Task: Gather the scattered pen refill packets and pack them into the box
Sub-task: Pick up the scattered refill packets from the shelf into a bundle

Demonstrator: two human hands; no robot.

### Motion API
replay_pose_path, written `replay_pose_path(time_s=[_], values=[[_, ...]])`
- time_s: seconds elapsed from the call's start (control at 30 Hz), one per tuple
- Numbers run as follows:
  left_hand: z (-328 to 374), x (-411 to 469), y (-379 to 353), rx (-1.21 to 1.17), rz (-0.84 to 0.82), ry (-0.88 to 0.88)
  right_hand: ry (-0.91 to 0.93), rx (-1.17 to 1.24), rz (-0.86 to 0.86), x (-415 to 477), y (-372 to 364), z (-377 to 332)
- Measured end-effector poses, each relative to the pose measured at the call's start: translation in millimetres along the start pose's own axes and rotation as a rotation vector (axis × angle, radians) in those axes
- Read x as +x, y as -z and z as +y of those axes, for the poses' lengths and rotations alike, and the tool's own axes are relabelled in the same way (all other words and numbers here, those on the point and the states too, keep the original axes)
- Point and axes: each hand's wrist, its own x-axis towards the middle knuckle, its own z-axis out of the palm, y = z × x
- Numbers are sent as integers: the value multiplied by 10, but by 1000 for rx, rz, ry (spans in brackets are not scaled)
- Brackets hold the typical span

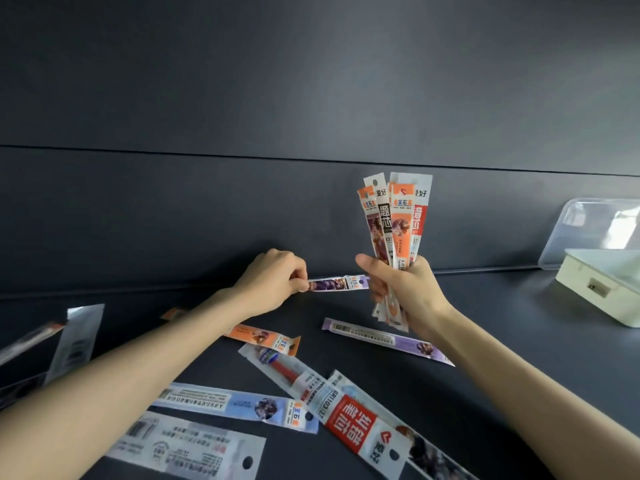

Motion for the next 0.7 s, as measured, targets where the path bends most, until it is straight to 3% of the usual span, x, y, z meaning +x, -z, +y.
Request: replay_pose_path(time_s=[0.1,0.2,0.3,0.53,0.7], values=[[32,-30,40,-105,105,15,30,42,20,-10,28,-33],[245,-75,211,-479,263,118,71,27,84,-55,78,-91],[678,-249,323,-793,197,175,98,53,94,-185,123,-142],[1497,-711,198,-942,112,156,-74,382,-138,-594,378,-307],[1970,-864,47,-957,170,149,-69,391,-218,-853,782,-338]])
